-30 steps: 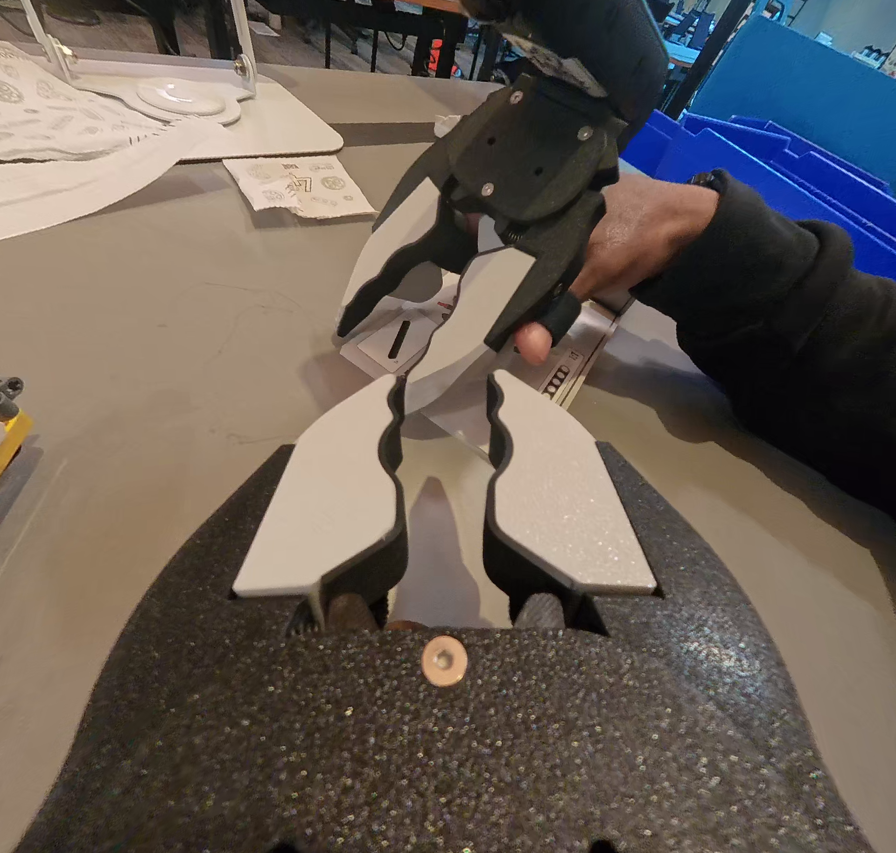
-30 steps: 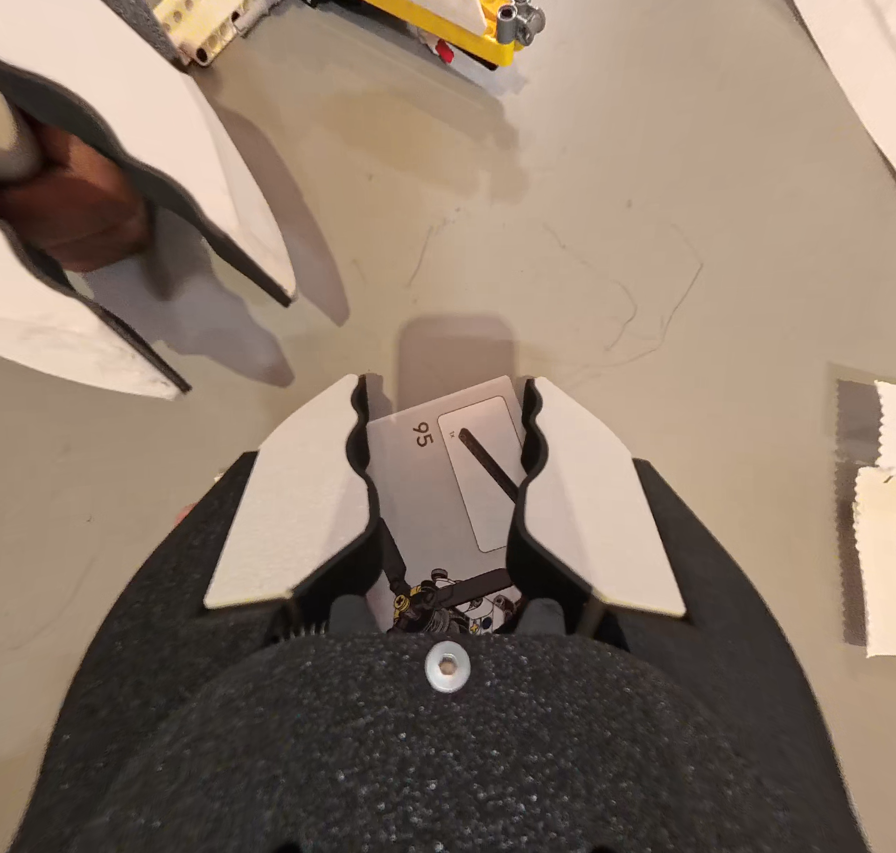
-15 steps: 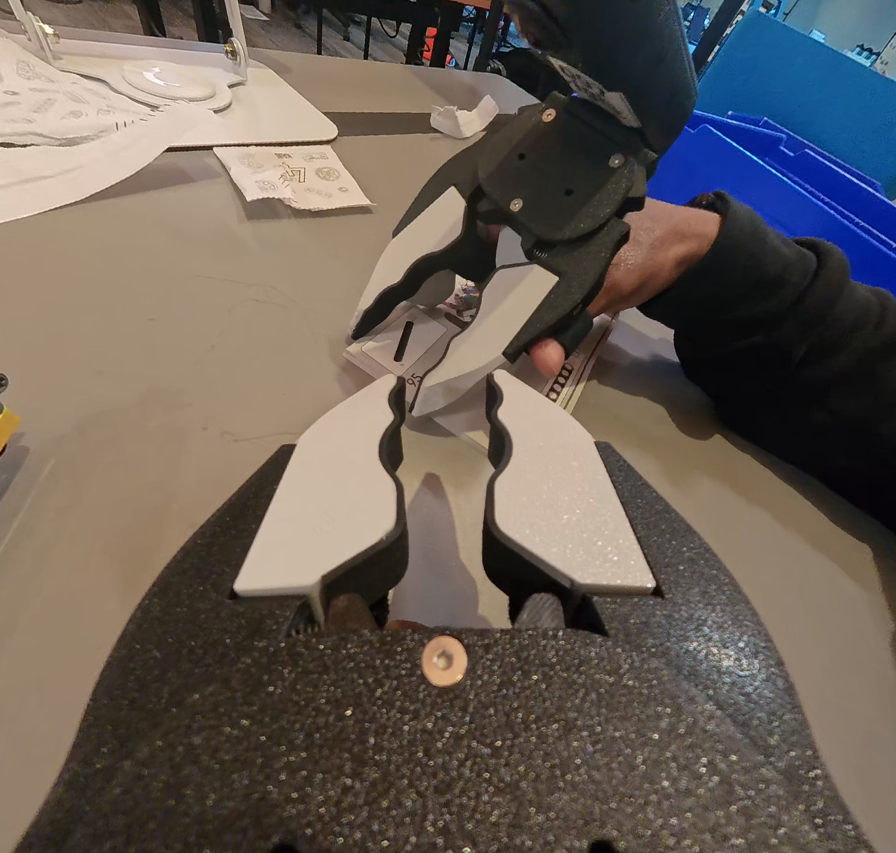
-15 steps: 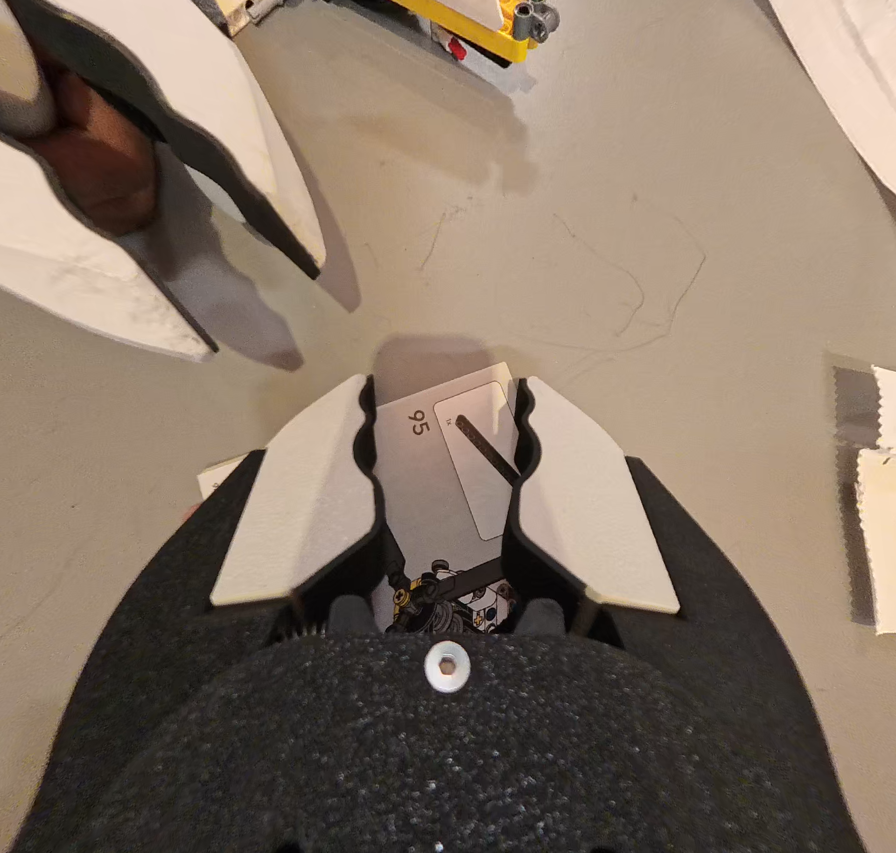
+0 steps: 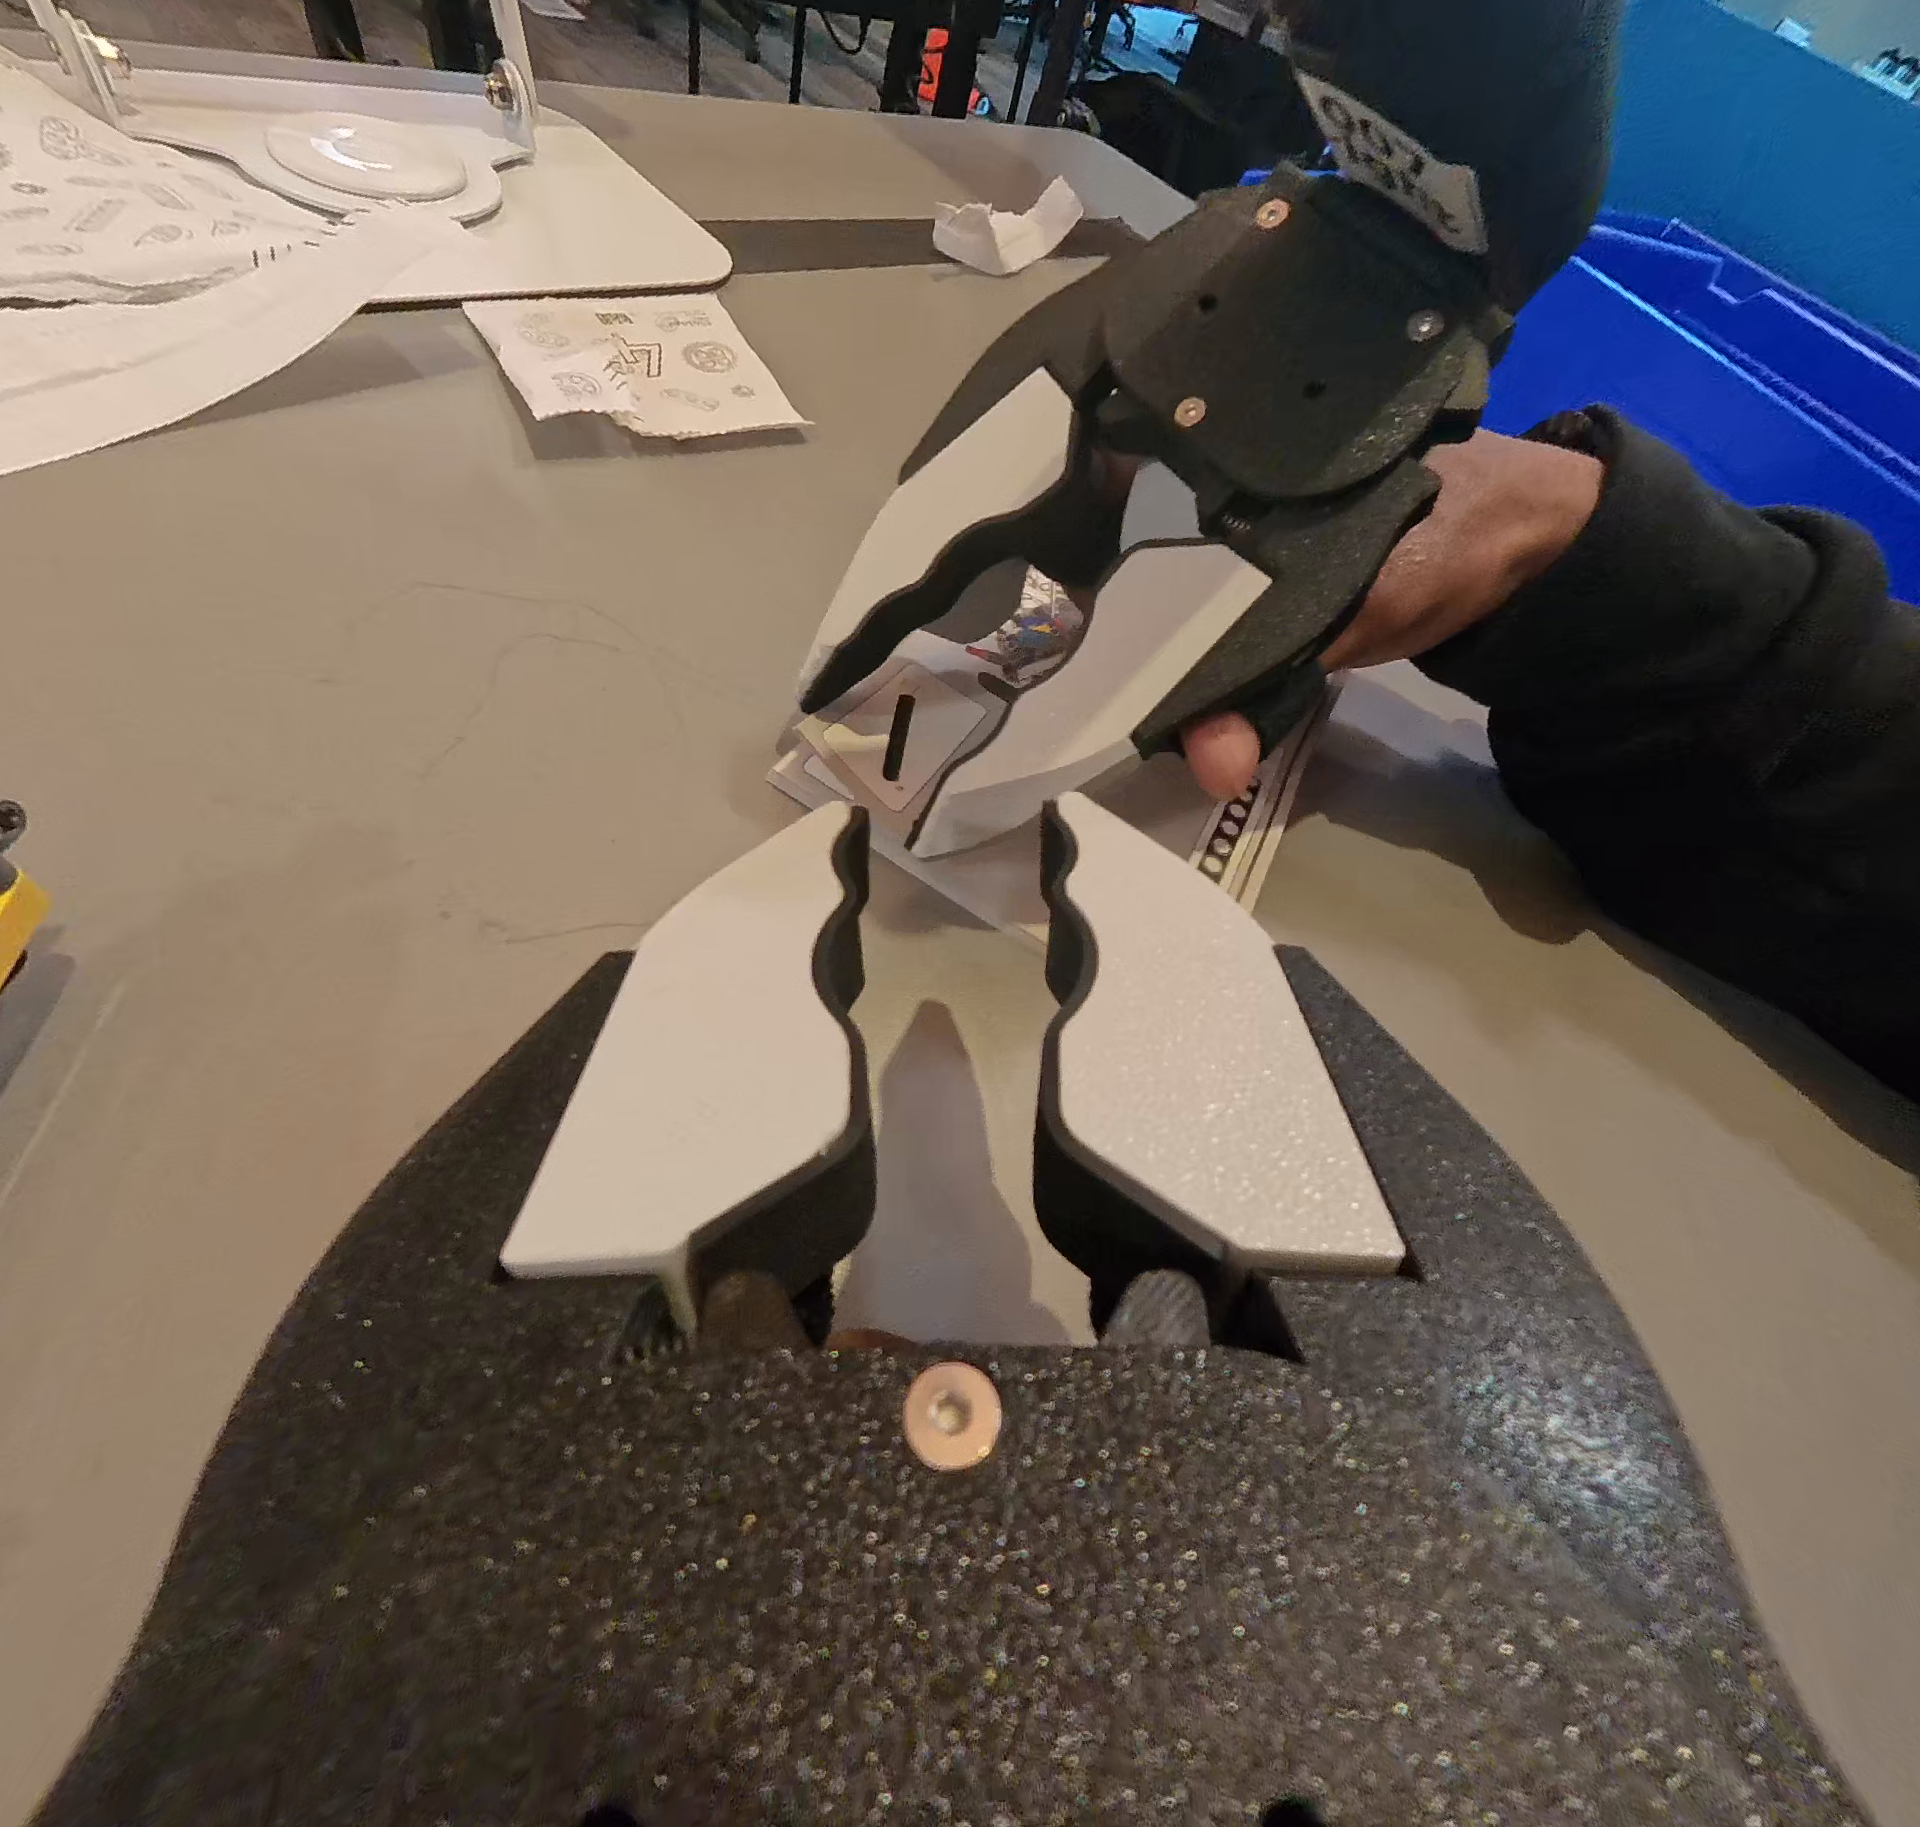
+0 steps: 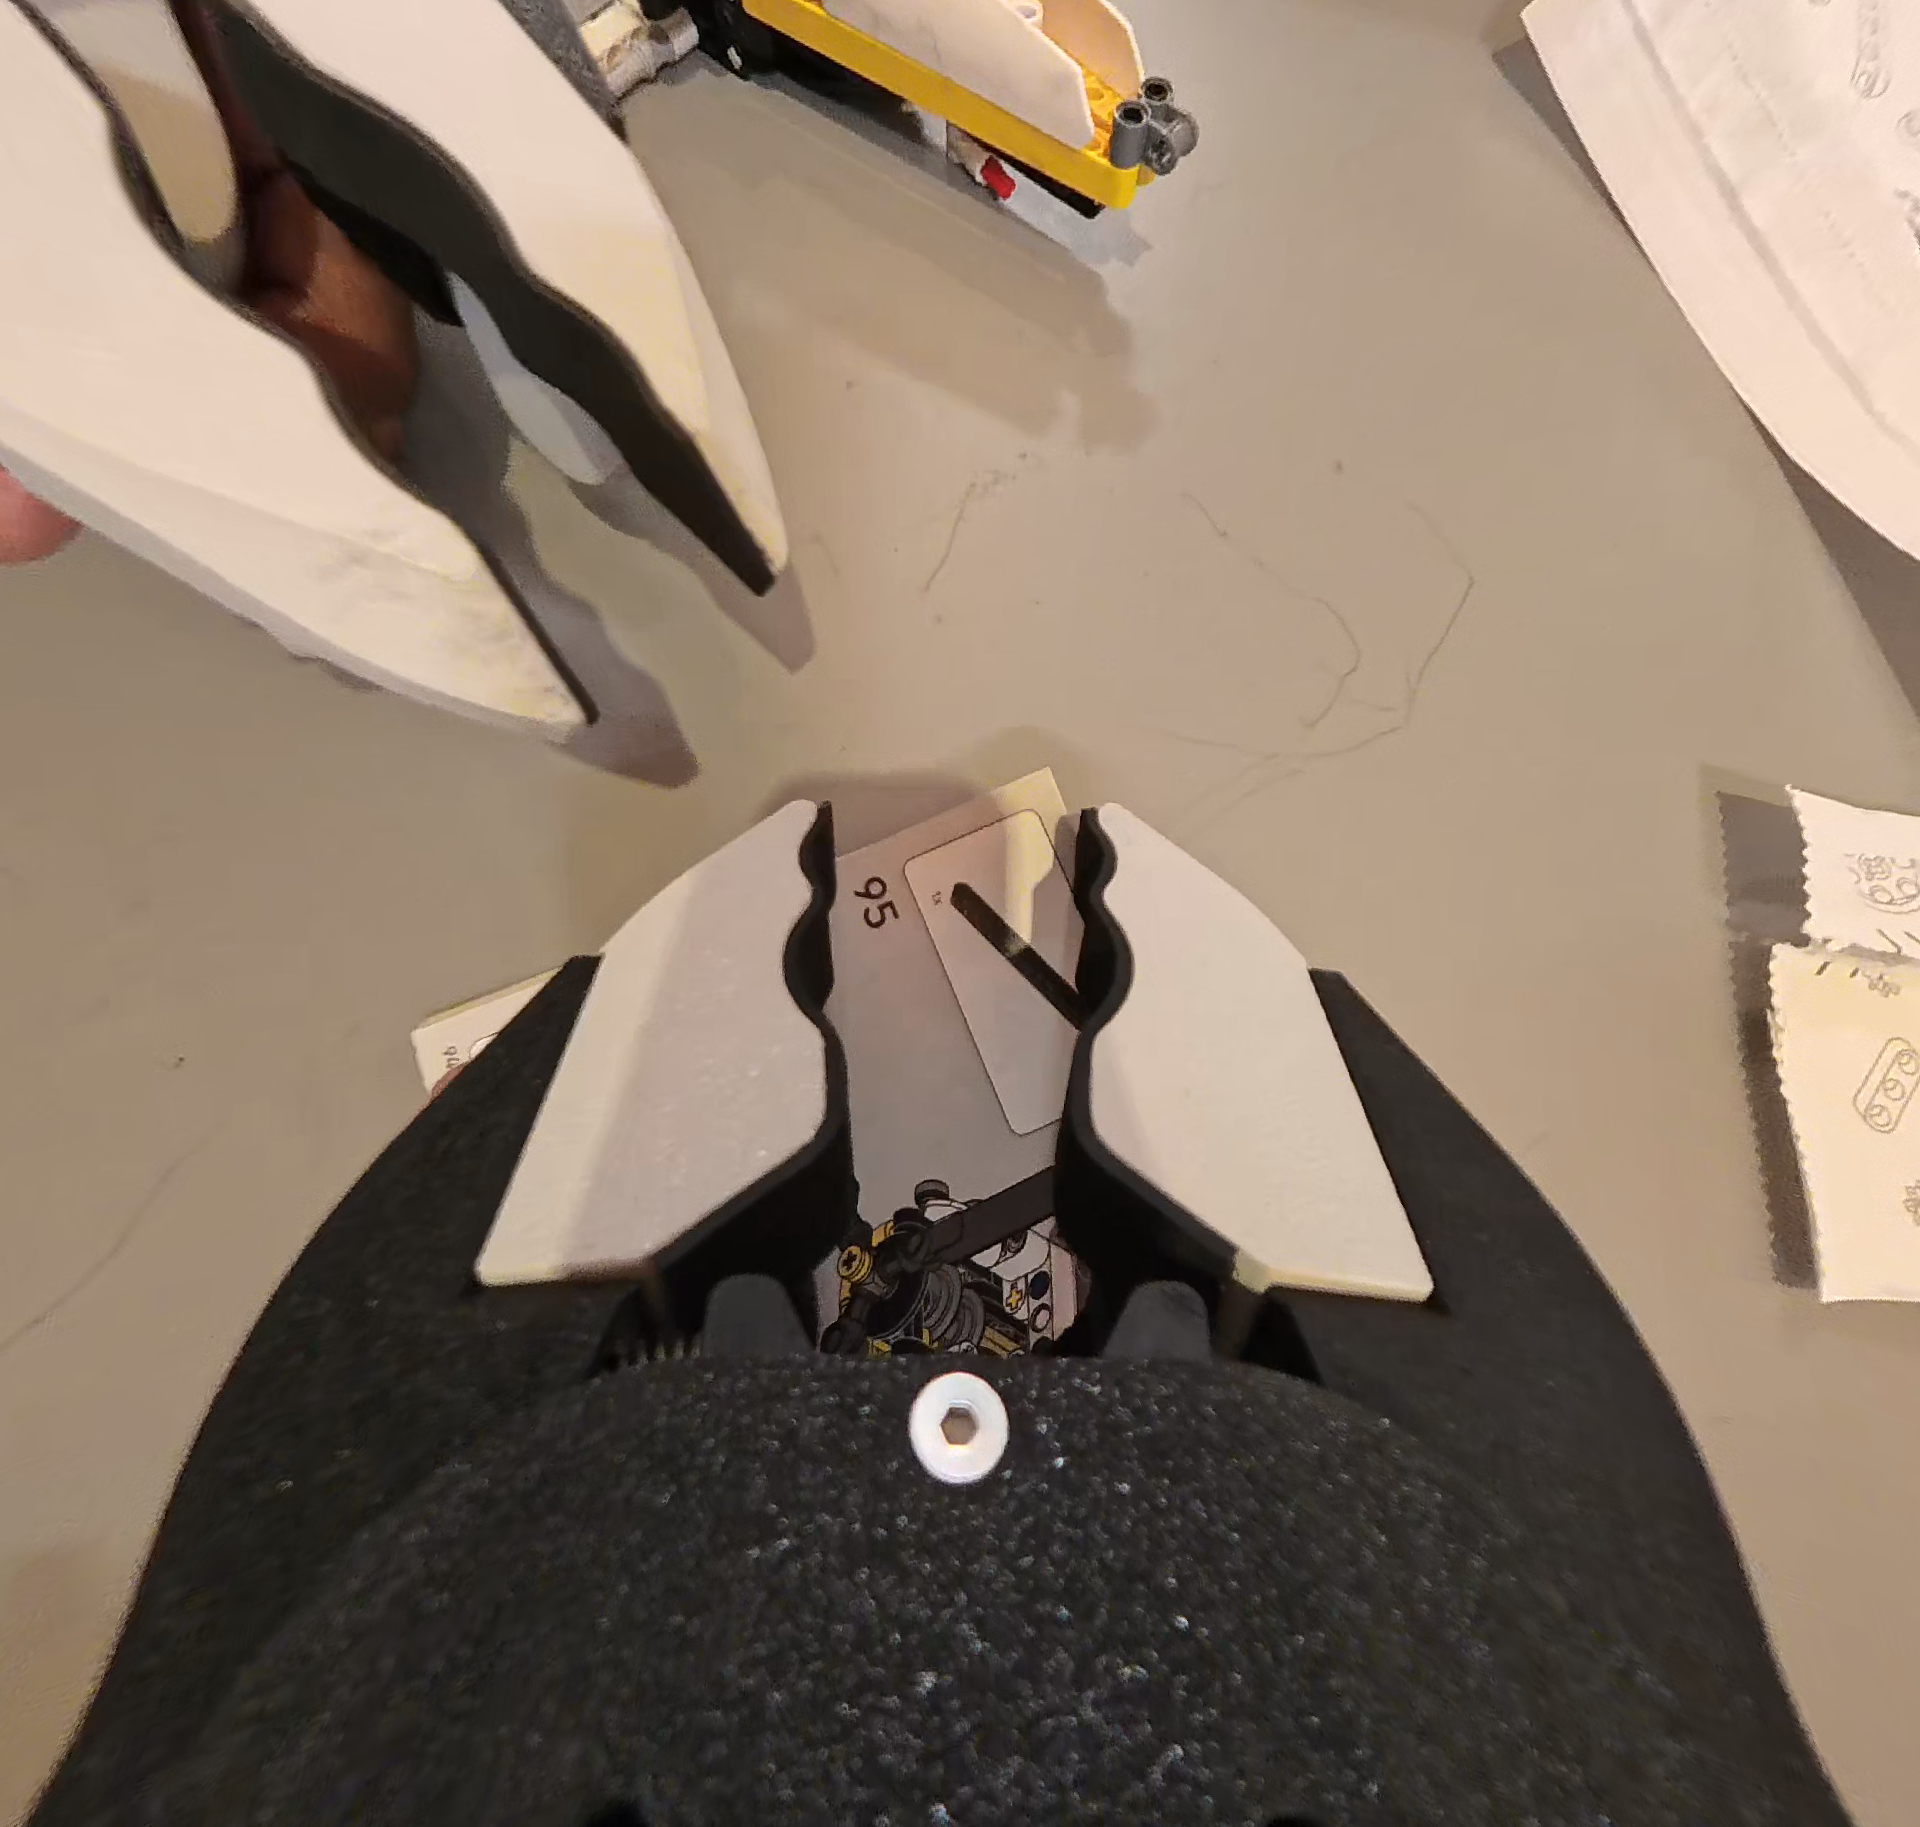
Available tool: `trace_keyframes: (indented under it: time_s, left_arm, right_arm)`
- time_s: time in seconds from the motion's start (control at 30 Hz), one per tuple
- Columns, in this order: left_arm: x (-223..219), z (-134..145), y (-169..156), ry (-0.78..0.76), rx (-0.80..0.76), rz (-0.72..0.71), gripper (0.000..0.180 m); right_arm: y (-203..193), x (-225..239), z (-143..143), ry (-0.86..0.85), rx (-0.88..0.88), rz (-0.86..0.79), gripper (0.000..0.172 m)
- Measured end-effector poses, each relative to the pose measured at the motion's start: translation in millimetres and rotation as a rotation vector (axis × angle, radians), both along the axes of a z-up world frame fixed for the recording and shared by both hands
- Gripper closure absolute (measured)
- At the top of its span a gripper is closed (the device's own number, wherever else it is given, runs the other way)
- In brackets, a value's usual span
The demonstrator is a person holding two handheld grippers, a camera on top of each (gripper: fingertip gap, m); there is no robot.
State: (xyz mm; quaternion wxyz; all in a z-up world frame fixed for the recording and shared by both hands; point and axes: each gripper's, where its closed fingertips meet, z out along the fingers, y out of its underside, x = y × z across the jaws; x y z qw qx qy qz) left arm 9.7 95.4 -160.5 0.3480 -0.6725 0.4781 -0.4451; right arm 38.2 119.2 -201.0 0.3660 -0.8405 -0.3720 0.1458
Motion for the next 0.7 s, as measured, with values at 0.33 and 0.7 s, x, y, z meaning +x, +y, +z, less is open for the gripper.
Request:
trace_keyframes:
  time_s: [0.33,0.7]
  left_arm:
    - [18,-20,17,0.144,-0.199,0.016,0.147]
    - [31,-30,36,0.169,-0.398,0.044,0.162]
  right_arm:
    - [-4,-2,7,0.031,0.059,0.016,0.131]
    - [-8,-4,14,0.091,0.097,0.038,0.136]
